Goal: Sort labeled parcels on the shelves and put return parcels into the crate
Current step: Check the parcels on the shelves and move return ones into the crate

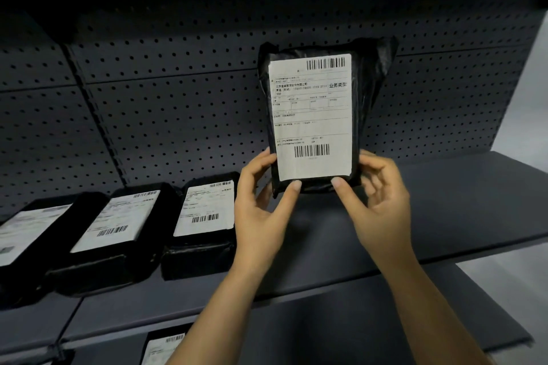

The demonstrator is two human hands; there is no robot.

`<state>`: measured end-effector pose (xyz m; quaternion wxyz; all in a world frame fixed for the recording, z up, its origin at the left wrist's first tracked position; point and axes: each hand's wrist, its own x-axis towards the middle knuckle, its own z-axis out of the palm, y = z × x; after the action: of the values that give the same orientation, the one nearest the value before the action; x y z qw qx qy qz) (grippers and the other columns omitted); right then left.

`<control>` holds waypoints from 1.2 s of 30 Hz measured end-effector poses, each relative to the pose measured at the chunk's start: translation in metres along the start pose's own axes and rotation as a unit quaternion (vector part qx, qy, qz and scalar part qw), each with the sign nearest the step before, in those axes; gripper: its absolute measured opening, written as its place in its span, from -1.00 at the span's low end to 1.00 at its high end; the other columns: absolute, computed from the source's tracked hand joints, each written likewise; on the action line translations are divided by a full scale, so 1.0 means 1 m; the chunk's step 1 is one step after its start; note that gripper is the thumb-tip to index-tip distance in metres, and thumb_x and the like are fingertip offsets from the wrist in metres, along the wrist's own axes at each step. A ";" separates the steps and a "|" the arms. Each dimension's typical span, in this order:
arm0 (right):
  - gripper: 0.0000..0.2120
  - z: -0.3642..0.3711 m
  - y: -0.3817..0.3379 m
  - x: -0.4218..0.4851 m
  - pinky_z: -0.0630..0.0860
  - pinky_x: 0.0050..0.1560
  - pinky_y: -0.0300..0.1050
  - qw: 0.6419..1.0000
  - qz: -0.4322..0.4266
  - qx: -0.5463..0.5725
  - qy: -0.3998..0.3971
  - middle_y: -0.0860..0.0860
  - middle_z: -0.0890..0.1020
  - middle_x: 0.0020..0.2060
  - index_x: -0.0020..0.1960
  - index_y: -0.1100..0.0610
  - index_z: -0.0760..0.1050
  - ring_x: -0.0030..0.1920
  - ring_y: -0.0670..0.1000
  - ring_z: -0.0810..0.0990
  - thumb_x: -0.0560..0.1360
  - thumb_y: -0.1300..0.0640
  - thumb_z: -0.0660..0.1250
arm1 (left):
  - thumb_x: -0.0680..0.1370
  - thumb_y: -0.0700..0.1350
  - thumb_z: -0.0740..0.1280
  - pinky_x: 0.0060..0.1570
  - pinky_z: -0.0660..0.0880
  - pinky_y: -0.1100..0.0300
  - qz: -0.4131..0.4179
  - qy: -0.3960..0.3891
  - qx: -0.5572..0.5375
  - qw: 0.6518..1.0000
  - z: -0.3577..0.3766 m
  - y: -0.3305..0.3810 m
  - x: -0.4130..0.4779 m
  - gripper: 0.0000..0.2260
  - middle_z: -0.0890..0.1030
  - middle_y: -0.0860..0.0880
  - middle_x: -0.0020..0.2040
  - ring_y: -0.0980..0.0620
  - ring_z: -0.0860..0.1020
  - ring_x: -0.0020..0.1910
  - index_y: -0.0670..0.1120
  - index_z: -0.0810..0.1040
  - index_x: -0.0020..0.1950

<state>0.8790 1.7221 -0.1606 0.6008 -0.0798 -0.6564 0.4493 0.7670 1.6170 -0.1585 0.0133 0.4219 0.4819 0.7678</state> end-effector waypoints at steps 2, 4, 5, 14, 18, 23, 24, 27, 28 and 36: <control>-0.57 0.000 0.000 0.001 0.44 0.32 -0.14 1.000 -0.004 -0.001 0.001 0.11 0.54 0.20 0.16 -0.01 0.44 0.28 -0.01 0.53 0.44 0.40 0.42 | 0.47 -0.30 0.43 0.31 0.41 0.16 0.012 -0.002 -0.004 1.000 0.000 0.000 0.001 -0.61 0.48 -0.05 0.35 0.03 0.45 0.35 -0.02 0.47 0.22; -0.57 0.000 0.000 0.001 0.43 0.33 -0.12 1.000 -0.006 0.001 0.000 0.13 0.54 0.21 0.16 0.00 0.44 0.29 0.00 0.52 0.45 0.40 0.42 | 0.47 -0.30 0.42 0.32 0.41 0.14 0.016 -0.002 -0.008 1.000 0.000 0.000 0.001 -0.61 0.47 -0.05 0.35 0.04 0.45 0.36 -0.01 0.47 0.22; -0.57 0.000 0.000 0.001 0.43 0.34 -0.11 1.000 -0.004 0.003 0.000 0.14 0.53 0.22 0.16 0.01 0.44 0.29 0.00 0.52 0.45 0.40 0.42 | 0.46 -0.30 0.42 0.32 0.41 0.13 0.016 -0.002 -0.008 1.000 0.000 0.001 0.001 -0.61 0.47 -0.04 0.35 0.04 0.45 0.36 0.00 0.47 0.22; -0.60 0.003 0.010 -0.002 0.45 0.24 -0.25 0.999 0.043 -0.018 -0.003 -0.02 0.60 0.14 0.18 0.05 0.46 0.23 -0.08 0.56 0.45 0.37 0.43 | 0.49 -0.32 0.42 0.30 0.44 0.12 -0.014 0.005 0.043 0.999 -0.003 -0.009 -0.002 -0.63 0.52 -0.05 0.28 0.05 0.49 0.30 -0.08 0.46 0.25; -0.67 0.005 0.020 -0.005 0.51 0.10 -0.33 0.992 0.115 -0.046 -0.019 -0.09 0.64 0.08 0.17 0.07 0.49 0.14 -0.16 0.60 0.46 0.32 0.43 | 0.51 -0.24 0.42 0.20 0.47 0.26 -0.048 -0.009 0.106 0.993 -0.010 -0.025 -0.003 -0.65 0.55 0.05 0.23 0.11 0.50 0.27 -0.03 0.47 0.26; -0.71 0.006 0.037 -0.009 0.51 0.04 -0.34 0.971 0.209 -0.108 -0.049 -0.19 0.62 -0.05 0.11 -0.02 0.51 -0.02 -0.31 0.58 0.48 0.27 0.43 | 0.51 -0.14 0.42 0.26 0.45 0.17 -0.097 -0.026 0.220 0.970 -0.020 -0.047 -0.008 -0.69 0.57 0.14 0.18 0.21 0.50 0.22 0.05 0.49 0.22; -0.71 0.006 0.041 -0.010 0.50 0.03 -0.36 0.965 0.224 -0.122 -0.054 -0.20 0.60 -0.06 0.13 0.00 0.51 -0.03 -0.33 0.57 0.48 0.26 0.43 | 0.51 -0.13 0.41 0.27 0.45 0.14 -0.113 -0.032 0.236 0.965 -0.021 -0.050 -0.009 -0.70 0.57 0.13 0.17 0.20 0.51 0.21 0.06 0.48 0.21; -0.69 0.008 0.051 -0.012 0.41 -0.11 -0.52 0.953 0.242 -0.165 -0.079 -0.28 0.56 -0.08 0.20 0.06 0.51 -0.07 -0.40 0.50 0.49 0.24 0.42 | 0.52 -0.08 0.40 0.22 0.46 0.12 -0.154 -0.051 0.292 0.943 -0.023 -0.057 -0.012 -0.69 0.56 0.07 0.16 0.13 0.51 0.17 0.03 0.46 0.24; -0.69 0.008 0.054 -0.012 0.40 -0.14 -0.53 0.950 0.244 -0.177 -0.086 -0.28 0.54 -0.08 0.21 0.07 0.51 -0.08 -0.40 0.48 0.49 0.24 0.41 | 0.53 -0.08 0.39 0.20 0.44 0.15 -0.163 -0.057 0.309 0.935 -0.023 -0.057 -0.013 -0.68 0.55 0.05 0.17 0.10 0.50 0.18 0.01 0.44 0.26; -0.70 0.006 0.072 -0.017 0.35 0.00 -0.43 0.922 0.269 -0.239 -0.140 -0.07 0.62 0.10 0.23 0.08 0.51 0.09 -0.16 0.53 0.51 0.21 0.39 | 0.56 -0.07 0.34 0.09 0.26 0.36 -0.203 -0.120 0.402 0.885 -0.017 -0.059 -0.017 -0.56 0.47 -0.07 0.33 -0.02 0.42 0.32 -0.06 0.34 0.42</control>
<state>0.8466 1.7500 -0.2219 0.3221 -0.3311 -0.7755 0.4304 0.7441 1.6293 -0.2167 0.0558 0.3735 0.8187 0.4325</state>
